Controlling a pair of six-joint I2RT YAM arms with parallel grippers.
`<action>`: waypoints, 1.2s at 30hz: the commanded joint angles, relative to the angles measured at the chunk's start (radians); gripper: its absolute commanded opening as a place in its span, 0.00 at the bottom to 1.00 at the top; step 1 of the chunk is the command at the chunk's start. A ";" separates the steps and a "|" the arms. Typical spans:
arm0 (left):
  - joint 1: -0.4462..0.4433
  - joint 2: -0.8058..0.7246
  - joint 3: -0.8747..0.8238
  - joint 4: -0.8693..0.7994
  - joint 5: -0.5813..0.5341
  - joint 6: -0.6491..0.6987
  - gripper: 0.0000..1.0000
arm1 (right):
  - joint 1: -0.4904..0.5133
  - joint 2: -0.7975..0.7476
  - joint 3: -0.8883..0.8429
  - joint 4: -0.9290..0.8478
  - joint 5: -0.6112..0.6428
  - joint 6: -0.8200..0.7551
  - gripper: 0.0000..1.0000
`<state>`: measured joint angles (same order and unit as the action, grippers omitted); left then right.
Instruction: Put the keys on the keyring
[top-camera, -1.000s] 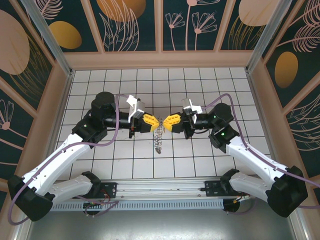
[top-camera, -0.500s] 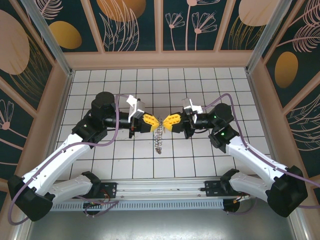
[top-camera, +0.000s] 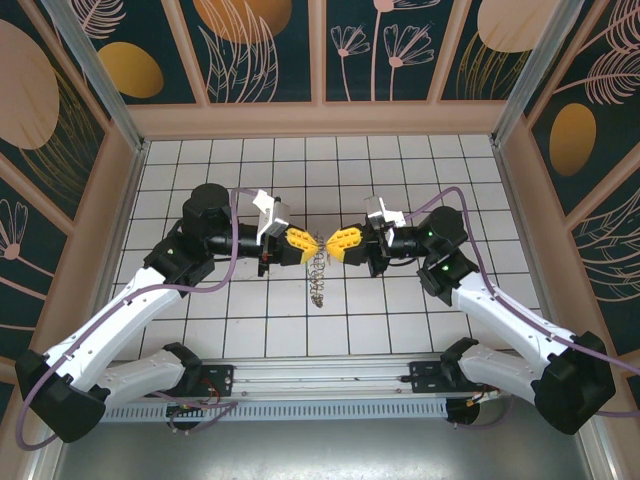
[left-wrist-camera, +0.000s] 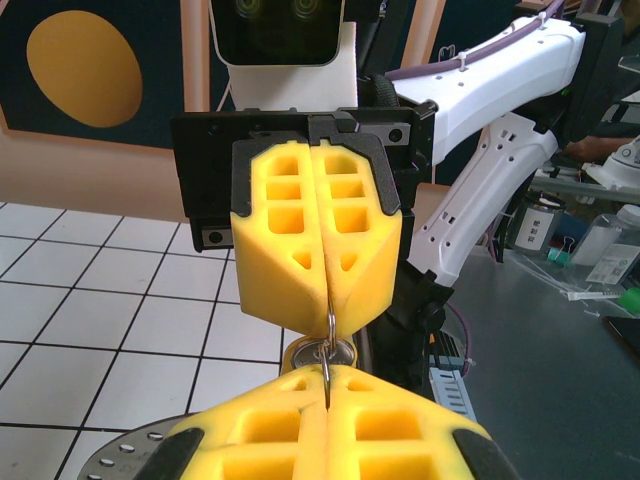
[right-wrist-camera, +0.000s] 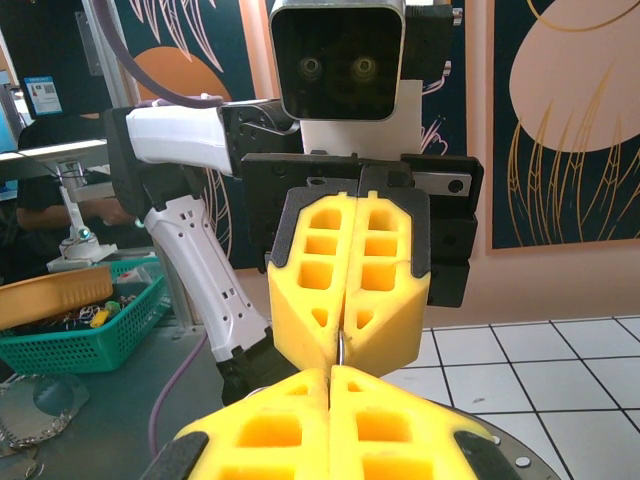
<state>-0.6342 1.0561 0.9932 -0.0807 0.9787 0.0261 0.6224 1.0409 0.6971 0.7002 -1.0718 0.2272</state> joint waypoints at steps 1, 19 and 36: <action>0.002 -0.004 0.032 0.024 0.006 0.016 0.00 | -0.009 -0.017 0.011 0.036 0.012 0.006 0.00; 0.001 -0.001 0.036 0.022 0.005 0.017 0.00 | -0.020 -0.026 0.005 0.042 0.008 0.018 0.00; 0.002 0.001 0.038 0.022 0.009 0.015 0.00 | -0.008 0.011 0.018 0.071 -0.014 0.032 0.00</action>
<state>-0.6342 1.0561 0.9936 -0.0807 0.9756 0.0261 0.6086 1.0504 0.6971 0.7235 -1.0737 0.2462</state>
